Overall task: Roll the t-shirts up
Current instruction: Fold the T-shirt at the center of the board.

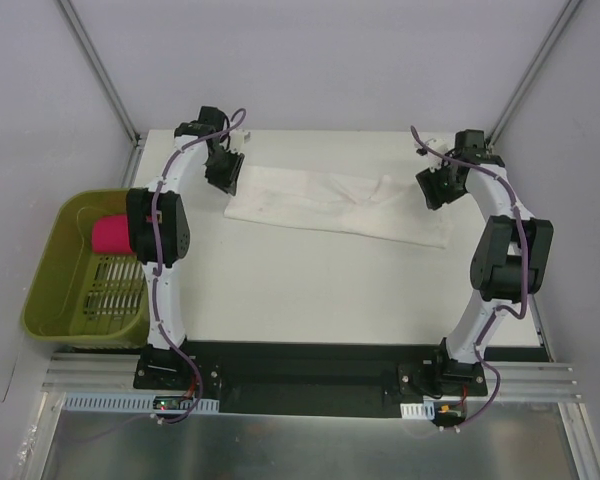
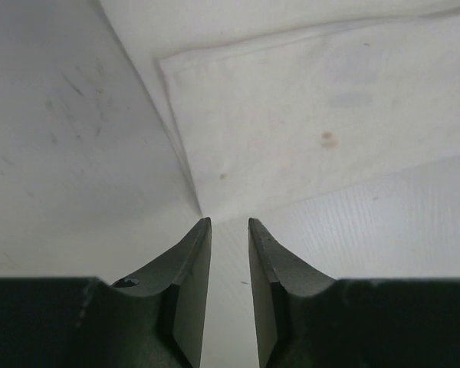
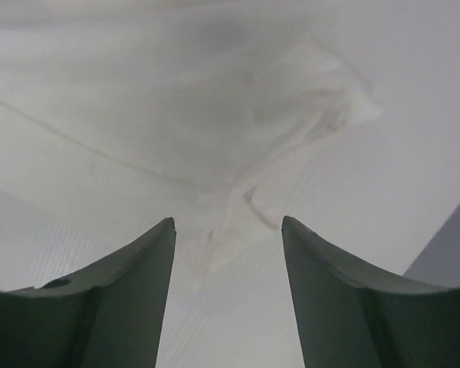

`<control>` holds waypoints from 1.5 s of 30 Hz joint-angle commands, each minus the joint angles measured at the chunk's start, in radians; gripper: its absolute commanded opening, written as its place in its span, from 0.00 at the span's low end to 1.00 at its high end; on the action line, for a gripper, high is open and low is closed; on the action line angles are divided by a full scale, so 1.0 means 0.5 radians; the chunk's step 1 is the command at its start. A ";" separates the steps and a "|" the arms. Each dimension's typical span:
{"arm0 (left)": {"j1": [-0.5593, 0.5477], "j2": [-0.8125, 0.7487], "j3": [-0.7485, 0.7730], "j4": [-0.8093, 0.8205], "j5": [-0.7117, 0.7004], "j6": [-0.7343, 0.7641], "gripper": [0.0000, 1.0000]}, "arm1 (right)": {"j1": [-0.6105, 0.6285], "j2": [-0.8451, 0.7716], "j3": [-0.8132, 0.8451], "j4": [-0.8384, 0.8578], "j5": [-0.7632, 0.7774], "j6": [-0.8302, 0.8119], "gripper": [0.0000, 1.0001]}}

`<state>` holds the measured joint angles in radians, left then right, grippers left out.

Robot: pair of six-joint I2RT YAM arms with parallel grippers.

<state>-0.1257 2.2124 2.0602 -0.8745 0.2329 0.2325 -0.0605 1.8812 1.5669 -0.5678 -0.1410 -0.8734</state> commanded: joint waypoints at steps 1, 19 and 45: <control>0.000 0.030 -0.156 0.049 0.044 0.035 0.25 | -0.023 -0.069 -0.154 -0.358 -0.089 -0.020 0.62; 0.006 0.239 -0.285 0.077 -0.147 0.050 0.00 | -0.134 0.226 -0.238 -0.579 -0.062 -0.348 0.38; -0.022 -1.309 -1.287 -0.086 0.583 -0.072 0.36 | -0.358 0.011 0.148 -0.858 -0.086 -0.361 0.61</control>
<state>-0.1364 1.5154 1.2339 -0.9195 0.3729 0.1932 -0.2310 1.9903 1.4723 -0.9577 -0.1616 -1.1198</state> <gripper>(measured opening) 0.323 0.551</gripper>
